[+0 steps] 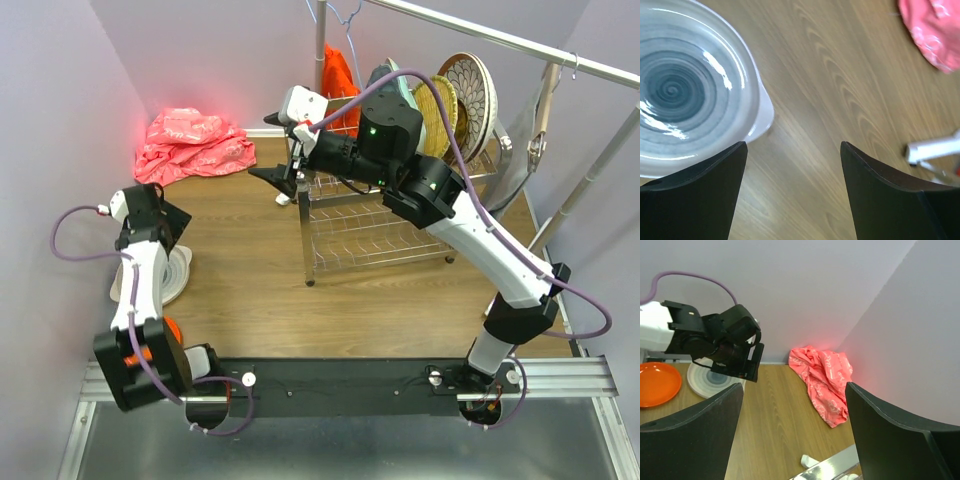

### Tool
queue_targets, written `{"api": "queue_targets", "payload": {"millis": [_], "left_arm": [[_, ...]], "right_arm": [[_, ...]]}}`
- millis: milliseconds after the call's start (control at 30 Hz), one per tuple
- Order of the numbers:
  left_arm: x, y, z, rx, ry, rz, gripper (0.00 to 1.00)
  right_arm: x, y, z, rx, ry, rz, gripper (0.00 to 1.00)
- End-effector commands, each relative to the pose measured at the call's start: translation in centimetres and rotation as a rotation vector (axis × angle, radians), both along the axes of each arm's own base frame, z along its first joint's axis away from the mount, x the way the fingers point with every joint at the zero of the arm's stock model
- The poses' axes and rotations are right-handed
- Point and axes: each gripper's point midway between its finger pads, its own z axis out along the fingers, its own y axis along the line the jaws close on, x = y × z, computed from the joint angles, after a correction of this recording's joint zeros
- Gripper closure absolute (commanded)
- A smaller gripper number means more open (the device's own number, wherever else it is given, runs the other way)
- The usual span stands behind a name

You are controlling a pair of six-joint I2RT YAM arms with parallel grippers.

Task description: Load the plates into the dish rack

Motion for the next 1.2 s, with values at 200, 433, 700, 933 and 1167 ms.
{"api": "queue_targets", "payload": {"millis": [200, 433, 700, 933, 1167], "left_arm": [[2.0, 4.3, -5.1, 0.041, 0.242, 0.18, 0.19], [4.0, 5.9, -6.3, 0.067, 0.291, 0.225, 0.24], [4.4, 6.3, -8.8, 0.064, 0.366, 0.229, 0.37], [3.6, 6.7, -10.3, 0.083, 0.42, 0.246, 0.42], [3.1, 6.2, -12.1, 0.064, 0.449, 0.225, 0.57]], "right_arm": [[2.7, -1.1, -0.8, -0.038, -0.026, -0.167, 0.1], [3.6, -2.4, -1.6, -0.074, -0.029, -0.245, 0.09], [4.5, -3.8, -1.4, -0.077, -0.032, -0.328, 0.09], [4.7, -4.6, -1.5, -0.079, -0.026, -0.364, 0.09], [4.8, -5.5, -1.1, -0.069, -0.024, -0.395, 0.09]]}}
